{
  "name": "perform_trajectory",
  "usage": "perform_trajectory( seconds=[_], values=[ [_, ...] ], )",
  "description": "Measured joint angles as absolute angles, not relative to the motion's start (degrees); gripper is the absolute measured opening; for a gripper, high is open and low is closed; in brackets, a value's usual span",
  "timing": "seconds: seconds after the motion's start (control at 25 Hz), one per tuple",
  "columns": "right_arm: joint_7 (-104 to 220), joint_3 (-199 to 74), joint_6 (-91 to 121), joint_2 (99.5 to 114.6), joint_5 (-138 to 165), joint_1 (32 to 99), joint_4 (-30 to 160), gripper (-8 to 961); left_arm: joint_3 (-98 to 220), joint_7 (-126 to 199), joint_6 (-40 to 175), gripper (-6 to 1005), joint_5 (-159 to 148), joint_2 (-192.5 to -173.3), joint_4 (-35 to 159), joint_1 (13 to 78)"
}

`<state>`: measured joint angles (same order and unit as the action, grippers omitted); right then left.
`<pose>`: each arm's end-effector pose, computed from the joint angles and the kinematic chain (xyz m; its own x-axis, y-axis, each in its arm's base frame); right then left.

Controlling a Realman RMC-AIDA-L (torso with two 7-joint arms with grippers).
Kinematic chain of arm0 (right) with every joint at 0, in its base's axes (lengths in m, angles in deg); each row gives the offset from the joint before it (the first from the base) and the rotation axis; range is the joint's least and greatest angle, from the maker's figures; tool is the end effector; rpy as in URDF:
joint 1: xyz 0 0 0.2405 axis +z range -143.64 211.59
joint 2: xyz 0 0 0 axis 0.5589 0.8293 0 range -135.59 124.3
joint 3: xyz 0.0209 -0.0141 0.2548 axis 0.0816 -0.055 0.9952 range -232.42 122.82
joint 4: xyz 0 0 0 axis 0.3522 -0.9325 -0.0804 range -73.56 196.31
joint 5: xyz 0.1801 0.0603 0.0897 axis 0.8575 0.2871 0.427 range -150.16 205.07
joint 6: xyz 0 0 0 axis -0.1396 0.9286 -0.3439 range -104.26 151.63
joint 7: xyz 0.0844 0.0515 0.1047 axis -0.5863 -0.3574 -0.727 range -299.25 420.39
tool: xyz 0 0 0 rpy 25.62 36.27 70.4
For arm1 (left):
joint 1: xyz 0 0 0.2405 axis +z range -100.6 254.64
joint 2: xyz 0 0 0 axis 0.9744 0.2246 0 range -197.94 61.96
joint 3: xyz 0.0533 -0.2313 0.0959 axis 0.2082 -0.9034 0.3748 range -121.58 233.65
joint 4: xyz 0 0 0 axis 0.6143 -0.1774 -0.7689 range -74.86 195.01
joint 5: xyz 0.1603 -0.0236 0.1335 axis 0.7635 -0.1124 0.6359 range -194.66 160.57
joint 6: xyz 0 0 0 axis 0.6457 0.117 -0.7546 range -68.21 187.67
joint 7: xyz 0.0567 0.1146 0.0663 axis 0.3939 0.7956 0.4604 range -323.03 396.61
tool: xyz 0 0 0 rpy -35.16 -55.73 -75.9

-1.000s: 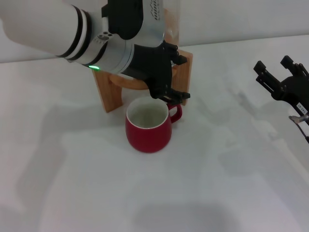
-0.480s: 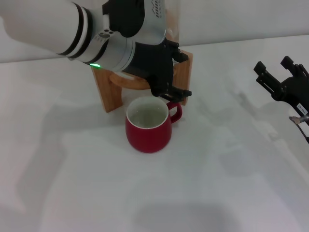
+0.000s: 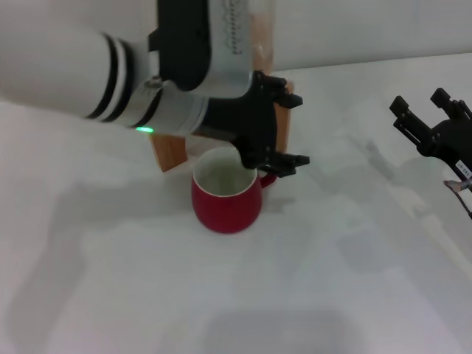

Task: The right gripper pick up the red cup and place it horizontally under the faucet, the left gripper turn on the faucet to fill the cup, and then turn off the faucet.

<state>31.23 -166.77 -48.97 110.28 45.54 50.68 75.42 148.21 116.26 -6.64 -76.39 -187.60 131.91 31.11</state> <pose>0.3369 0.2999 0.0074 0.5152 0.0475 -0.8557 -0.8165 -0.2763 -0.5069 -0.0376 0.3677 -0.0651 0.9321 -0.3622 -0.0063 -0.3540 -0.9069 -0.2284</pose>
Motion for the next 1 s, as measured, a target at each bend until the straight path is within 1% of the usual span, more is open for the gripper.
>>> perform_trajectory(
  seconds=[0.04,0.16,0.2,0.24,0.28,0.56,0.6,0.64,0.84,1.0],
  values=[
    [31.2,-166.8,-49.0,110.29,45.5,50.7,75.4,857,148.3,116.1,-6.6,815,-77.0,-187.61,133.0,32.3],
    [31.3,-167.4,-49.0,110.28,45.3,50.7,75.4,857,148.6,116.1,-5.6,815,-80.1,-187.61,139.0,39.2],
    [31.3,-167.8,-48.9,110.29,45.3,50.8,75.4,857,148.6,116.1,-5.6,815,-80.1,-187.61,139.0,39.2],
    [31.4,-168.1,-48.9,110.28,45.3,50.9,75.5,857,148.6,116.3,-5.0,815,-81.1,-187.61,140.9,41.7],
    [31.5,-168.3,-48.8,110.28,45.3,50.9,75.5,857,148.6,117.2,-2.9,815,-83.7,-187.58,144.8,47.7],
    [31.6,-169.7,-48.8,110.27,45.2,51.1,75.5,857,148.3,124.2,3.2,815,-95.6,-187.49,151.8,64.9],
    [31.6,-169.9,-48.8,110.26,45.2,51.1,75.5,857,148.4,127.1,4.5,815,-99.6,-187.51,152.6,69.7],
    [31.7,-170.0,-48.8,110.24,45.2,51.1,75.5,857,148.4,127.1,4.5,815,-99.6,-187.51,152.6,69.7],
    [34.4,-170.2,-48.9,110.19,45.2,51.3,75.9,857,151.4,137.8,9.8,815,-111.7,-187.59,152.0,80.6],
    [37.1,-169.8,-48.6,110.12,45.3,52.3,76.1,857,153.8,149.5,13.7,815,-122.9,-187.66,149.4,86.7]
  ],
)
